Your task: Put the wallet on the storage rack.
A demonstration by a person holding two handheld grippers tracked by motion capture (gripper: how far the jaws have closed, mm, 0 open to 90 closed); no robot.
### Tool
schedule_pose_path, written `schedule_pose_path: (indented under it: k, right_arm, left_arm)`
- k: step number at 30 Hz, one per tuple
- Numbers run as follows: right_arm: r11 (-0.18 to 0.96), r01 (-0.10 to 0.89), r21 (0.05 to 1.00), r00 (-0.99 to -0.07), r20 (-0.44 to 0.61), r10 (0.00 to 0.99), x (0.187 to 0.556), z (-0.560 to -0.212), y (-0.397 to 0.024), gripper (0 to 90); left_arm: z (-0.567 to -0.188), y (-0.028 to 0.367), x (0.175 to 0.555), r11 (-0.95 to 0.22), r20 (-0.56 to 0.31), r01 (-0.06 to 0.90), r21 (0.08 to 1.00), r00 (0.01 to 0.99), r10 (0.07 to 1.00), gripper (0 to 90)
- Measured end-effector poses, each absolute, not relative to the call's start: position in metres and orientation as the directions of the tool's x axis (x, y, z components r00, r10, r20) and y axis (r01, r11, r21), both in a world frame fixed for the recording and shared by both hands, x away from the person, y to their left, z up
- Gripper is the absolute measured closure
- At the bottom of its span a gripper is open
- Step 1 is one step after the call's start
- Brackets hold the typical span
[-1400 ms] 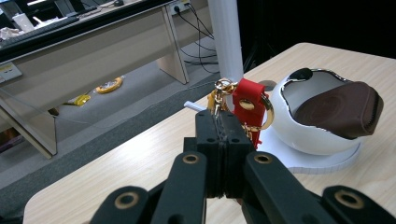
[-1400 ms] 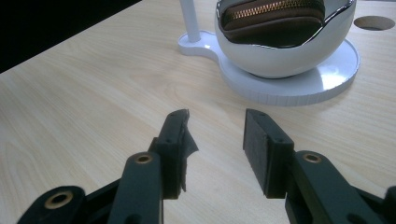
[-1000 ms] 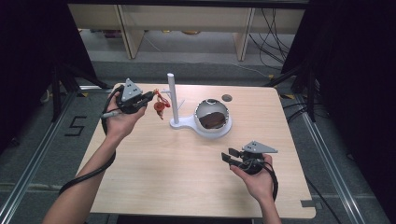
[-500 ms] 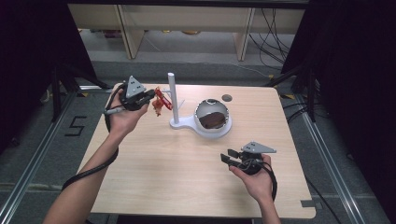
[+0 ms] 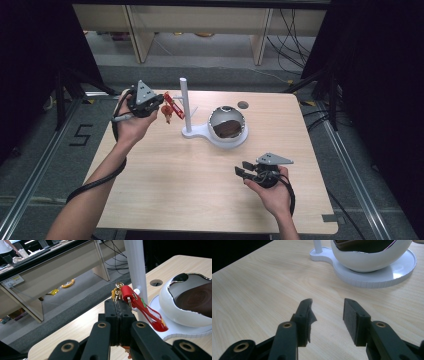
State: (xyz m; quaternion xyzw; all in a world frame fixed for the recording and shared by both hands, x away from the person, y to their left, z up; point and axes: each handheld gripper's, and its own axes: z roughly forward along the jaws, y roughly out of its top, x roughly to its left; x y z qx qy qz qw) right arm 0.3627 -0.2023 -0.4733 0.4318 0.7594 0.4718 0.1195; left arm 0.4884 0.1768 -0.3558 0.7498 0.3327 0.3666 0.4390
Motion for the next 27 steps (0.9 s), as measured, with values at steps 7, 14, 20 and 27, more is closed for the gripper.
schedule_pose_path:
  k: [7, 14, 20, 27]
  right_arm:
    - [0.200, 0.527, 0.826, -0.612, 0.205, 0.764, 0.364, -0.474, -0.204, 59.0]
    - [0.205, 0.548, 0.811, -0.602, 0.212, 0.770, 0.364, -0.475, -0.203, 59.0]
    - [0.191, 0.551, 0.813, -0.599, 0.225, 0.769, 0.363, -0.477, -0.201, 58.9]
    - [0.190, 0.551, 0.812, -0.599, 0.227, 0.768, 0.363, -0.477, -0.201, 58.8]
  left_arm:
    - [-0.354, 0.180, 0.490, -0.398, 0.267, 0.185, 0.898, 0.489, 0.830, 88.2]
    - [-0.354, 0.176, 0.487, -0.420, 0.286, 0.192, 0.887, 0.485, 0.826, 88.2]
    - [-0.354, 0.168, 0.482, -0.444, 0.311, 0.187, 0.876, 0.485, 0.818, 88.2]
    - [-0.350, 0.166, 0.491, -0.439, 0.306, 0.230, 0.868, 0.449, 0.839, 88.2]
